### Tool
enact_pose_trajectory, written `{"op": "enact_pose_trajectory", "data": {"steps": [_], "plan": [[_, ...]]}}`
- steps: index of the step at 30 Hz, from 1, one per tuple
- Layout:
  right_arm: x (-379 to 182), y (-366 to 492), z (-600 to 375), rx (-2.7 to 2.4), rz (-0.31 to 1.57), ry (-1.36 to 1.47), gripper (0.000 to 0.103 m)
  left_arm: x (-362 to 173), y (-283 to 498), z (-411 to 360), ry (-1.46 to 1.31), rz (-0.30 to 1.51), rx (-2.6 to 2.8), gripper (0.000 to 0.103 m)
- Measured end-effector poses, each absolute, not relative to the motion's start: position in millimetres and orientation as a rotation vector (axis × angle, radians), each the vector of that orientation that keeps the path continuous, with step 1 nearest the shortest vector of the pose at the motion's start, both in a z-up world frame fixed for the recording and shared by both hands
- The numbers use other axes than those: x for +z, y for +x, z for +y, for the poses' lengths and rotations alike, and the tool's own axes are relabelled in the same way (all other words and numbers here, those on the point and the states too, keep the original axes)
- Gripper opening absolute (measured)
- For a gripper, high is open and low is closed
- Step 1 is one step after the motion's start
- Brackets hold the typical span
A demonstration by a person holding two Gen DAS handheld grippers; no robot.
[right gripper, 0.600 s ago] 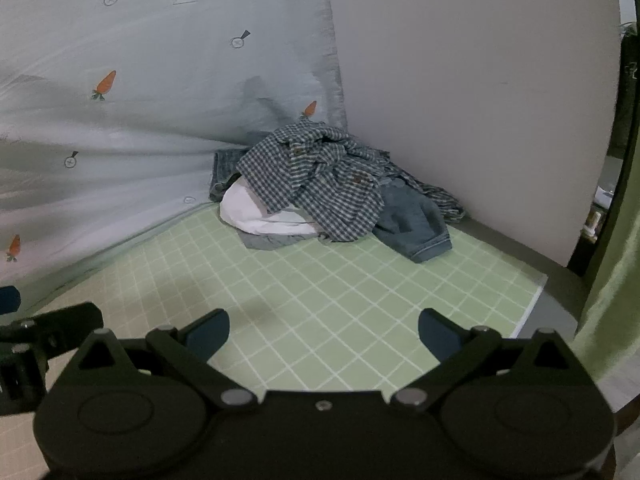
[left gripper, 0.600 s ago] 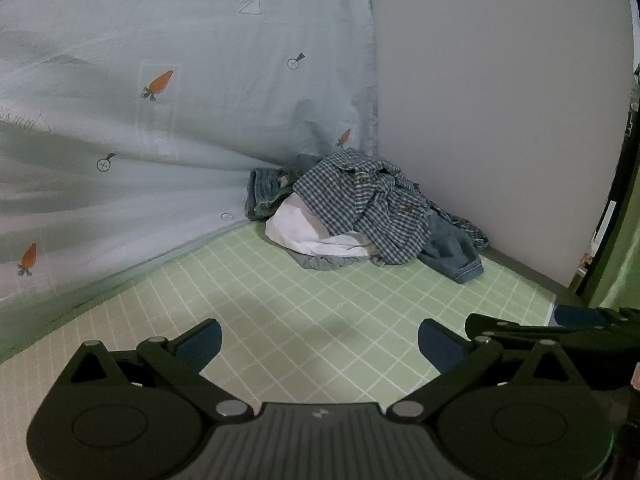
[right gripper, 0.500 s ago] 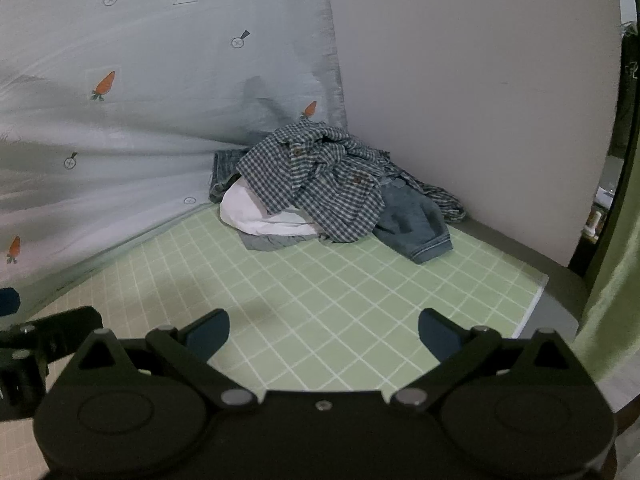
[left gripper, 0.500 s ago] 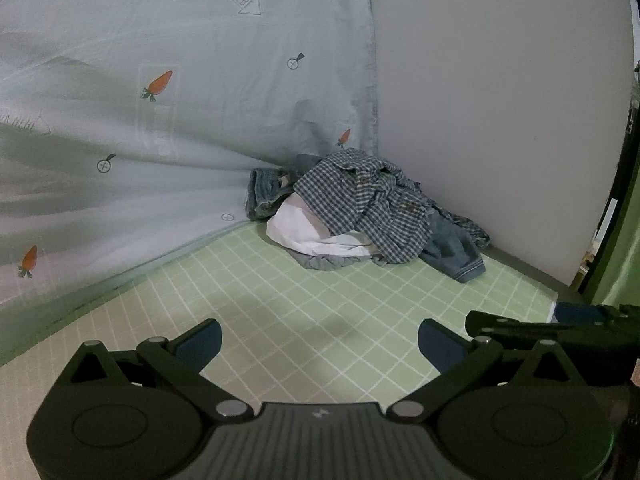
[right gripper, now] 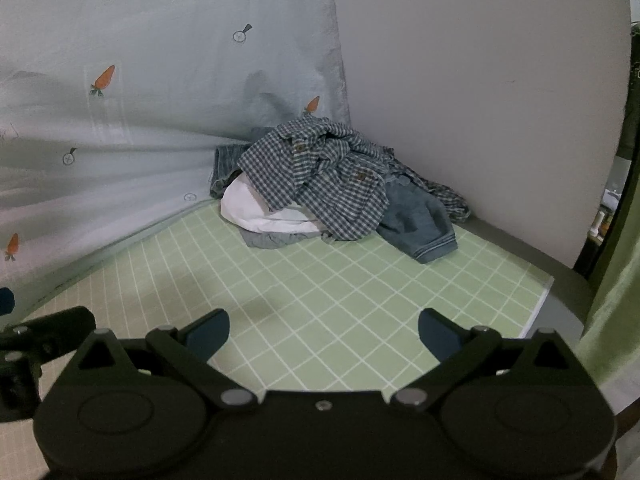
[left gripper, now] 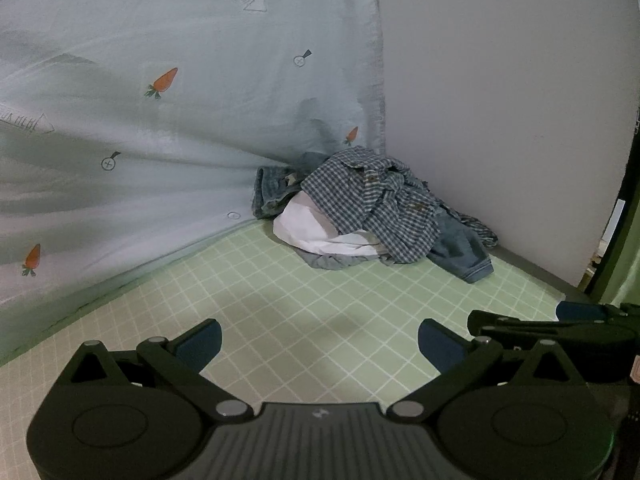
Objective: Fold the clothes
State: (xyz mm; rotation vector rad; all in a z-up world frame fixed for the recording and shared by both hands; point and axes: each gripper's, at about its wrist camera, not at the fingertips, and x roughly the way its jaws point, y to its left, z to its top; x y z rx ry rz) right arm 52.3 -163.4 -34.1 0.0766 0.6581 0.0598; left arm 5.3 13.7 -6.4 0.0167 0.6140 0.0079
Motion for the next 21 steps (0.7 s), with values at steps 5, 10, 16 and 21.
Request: {"op": "enact_pose_trajectory", "data": {"steps": [5,10,16,21], "plan": [[-35.3,51.8,-162.5,0.057,0.662,0.077,0.102,-7.4,6.5,15.5,0.019,0.618,0.006,0.103],[-35.7,52.0,-164.0,0.056,0.664,0.08,0.102,-5.9,3.7,18.0,0.024,0.618,0.003,0.103],[-36.4,51.4,-165.9,0.058,0.665,0.079,0.102,-4.8,4.7,15.0,0.029,0.622,0.006,0.103],[-35.8,51.0,-166.7,0.053,0.665,0.081,0.102,-2.8,6.6,13.5,0.033,0.624,0.002,0.103]]}}
